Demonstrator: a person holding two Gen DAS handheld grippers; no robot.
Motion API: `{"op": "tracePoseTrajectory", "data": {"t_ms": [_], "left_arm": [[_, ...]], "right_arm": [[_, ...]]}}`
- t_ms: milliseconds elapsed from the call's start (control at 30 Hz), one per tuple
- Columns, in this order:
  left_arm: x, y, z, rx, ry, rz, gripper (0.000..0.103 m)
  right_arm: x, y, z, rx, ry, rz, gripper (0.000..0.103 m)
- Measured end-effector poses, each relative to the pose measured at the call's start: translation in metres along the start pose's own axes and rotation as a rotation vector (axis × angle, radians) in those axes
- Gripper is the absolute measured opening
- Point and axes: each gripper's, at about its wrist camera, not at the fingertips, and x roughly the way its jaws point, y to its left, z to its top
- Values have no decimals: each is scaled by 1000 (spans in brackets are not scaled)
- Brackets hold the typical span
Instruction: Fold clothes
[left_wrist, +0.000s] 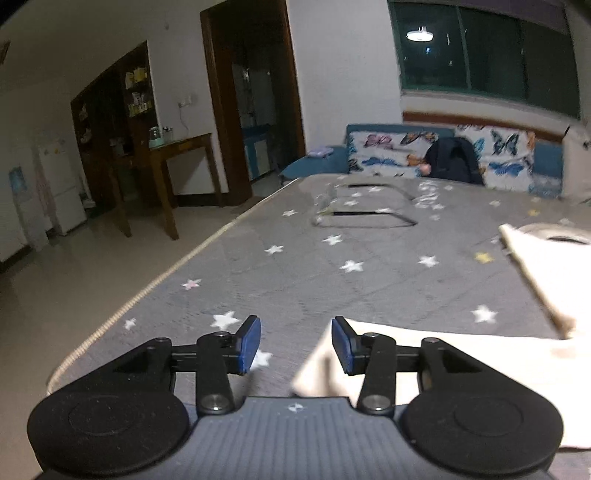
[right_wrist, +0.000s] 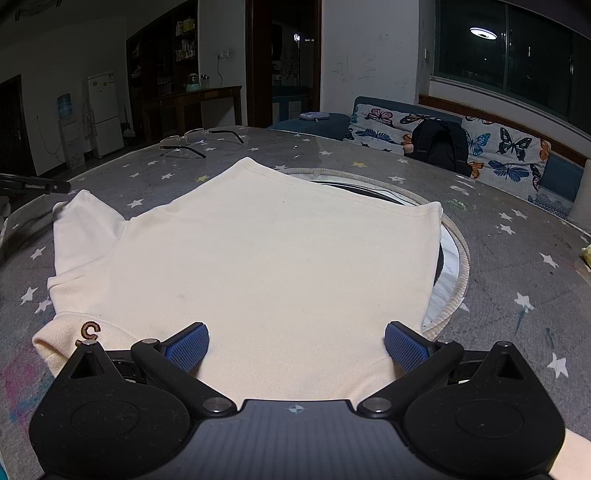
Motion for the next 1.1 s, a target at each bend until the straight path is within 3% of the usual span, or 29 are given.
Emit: {"op": "tracePoseTrajectory", "data": {"t_ms": [67,200,367,500,833,900,1100], "left_arm": [[-8,-4,-3,-20,7,-50,43],[-19,-27,-11,-22,22,-219,42],[-12,-57,-15,19,48,-306,40],[-2,-67,-25,106,44,-233,45],[-2,-33,-25,55,72,-140,48],[-11,-36,-21,49,68,-154,48],[-26,-72,-3,46,23,-308,51]], "right_arm": [[0,0,0,0,0,0,103],[0,0,0,0,0,0,103],[0,1,0,1,0,0,103],[0,0,0,1,0,1,103],[1,0,1,-4,3,-2,103],[0,1,3,10,6,-13,103],[-13,11,-2,8,11,-30,103]]}}
